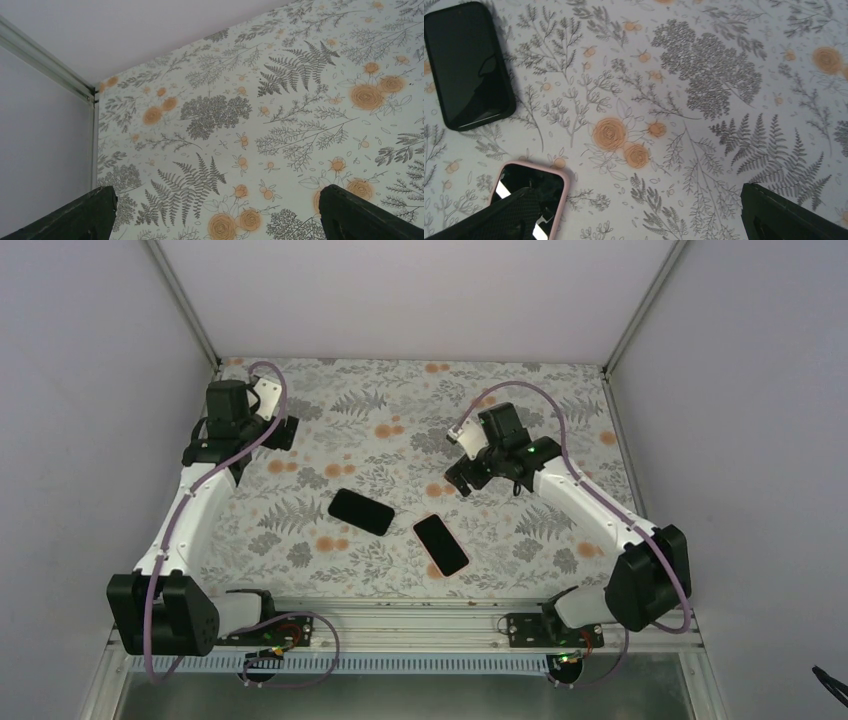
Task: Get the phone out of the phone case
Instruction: Adjust the phone at the center of the board.
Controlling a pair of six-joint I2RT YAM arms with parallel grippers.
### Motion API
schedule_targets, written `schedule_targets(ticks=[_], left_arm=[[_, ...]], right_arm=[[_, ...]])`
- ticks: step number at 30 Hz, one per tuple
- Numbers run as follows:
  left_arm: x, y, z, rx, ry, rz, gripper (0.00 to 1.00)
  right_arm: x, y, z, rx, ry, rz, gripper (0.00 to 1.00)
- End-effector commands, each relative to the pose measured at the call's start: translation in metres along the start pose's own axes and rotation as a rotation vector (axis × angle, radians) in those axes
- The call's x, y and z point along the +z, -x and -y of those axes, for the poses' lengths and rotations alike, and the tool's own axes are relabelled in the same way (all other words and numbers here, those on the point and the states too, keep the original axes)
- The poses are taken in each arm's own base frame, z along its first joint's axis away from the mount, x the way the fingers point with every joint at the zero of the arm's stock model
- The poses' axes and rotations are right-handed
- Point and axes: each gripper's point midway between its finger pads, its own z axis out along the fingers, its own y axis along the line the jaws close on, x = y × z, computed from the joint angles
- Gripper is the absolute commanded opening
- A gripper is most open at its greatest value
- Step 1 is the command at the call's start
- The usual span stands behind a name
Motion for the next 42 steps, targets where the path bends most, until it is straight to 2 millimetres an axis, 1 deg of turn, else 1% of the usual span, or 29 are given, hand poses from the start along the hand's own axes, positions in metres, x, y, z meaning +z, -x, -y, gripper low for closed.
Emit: schedule_targets(ticks=[1, 3, 5, 8, 10, 12, 14, 16, 21, 23, 27, 30, 32, 36, 39, 42], left_arm=[[-0.014, 0.022, -0.001, 0.013, -0.004, 0.061, 1.0], [-0.013, 0.022, 0.0, 0.013, -0.014, 0.056, 1.0], [-0.011, 0.021, 0.001, 0.015, -0.02, 0.052, 1.0], [-0.011, 0.023, 0.001, 0.02, -0.022, 0.054, 1.0], [-0.01, 0.022, 0.002, 0.022, -0.029, 0.049, 1.0], [-0.009, 0.022, 0.003, 0.019, -0.038, 0.042, 1.0], [-0.008, 0.02, 0.005, 0.016, -0.046, 0.034, 1.0], [-0.008, 0.019, 0.006, 0.012, -0.053, 0.024, 1.0], [-0.01, 0.012, 0.011, 0.017, -0.075, -0.01, 1.0], [-0.008, 0.006, 0.009, 0.025, -0.057, -0.03, 1.0], [-0.005, -0.004, 0.001, 0.036, -0.006, -0.058, 1.0], [-0.004, -0.008, 0.002, 0.04, -0.002, -0.066, 1.0], [-0.005, -0.008, 0.002, 0.04, -0.001, -0.065, 1.0], [-0.006, -0.007, 0.0, 0.037, 0.009, -0.054, 1.0], [-0.006, -0.006, 0.001, 0.034, 0.007, -0.051, 1.0], [-0.006, -0.006, 0.001, 0.031, 0.002, -0.048, 1.0]], right_arm=[[-0.001, -0.003, -0.003, -0.035, -0.007, -0.036, 1.0], [0.003, -0.009, -0.013, -0.049, 0.032, -0.061, 1.0], [0.009, -0.019, -0.029, -0.079, 0.078, -0.098, 1.0], [0.02, -0.039, -0.059, -0.151, 0.131, -0.182, 1.0], [0.023, -0.05, -0.082, -0.199, 0.192, -0.237, 1.0], [0.024, -0.056, -0.101, -0.232, 0.254, -0.283, 1.0], [0.027, -0.061, -0.114, -0.251, 0.297, -0.329, 1.0], [0.032, -0.068, -0.123, -0.266, 0.318, -0.386, 1.0], [0.052, -0.103, -0.13, -0.312, 0.283, -0.556, 1.0], [0.06, -0.111, -0.128, -0.322, 0.237, -0.59, 1.0], [0.067, -0.113, -0.127, -0.36, 0.169, -0.582, 1.0], [0.068, -0.112, -0.133, -0.4, 0.163, -0.559, 1.0], [0.068, -0.114, -0.137, -0.434, 0.146, -0.552, 1.0], [0.073, -0.117, -0.136, -0.479, 0.1, -0.542, 1.0], [0.078, -0.117, -0.125, -0.522, 0.013, -0.527, 1.0], [0.078, -0.116, -0.11, -0.564, -0.076, -0.505, 1.0]])
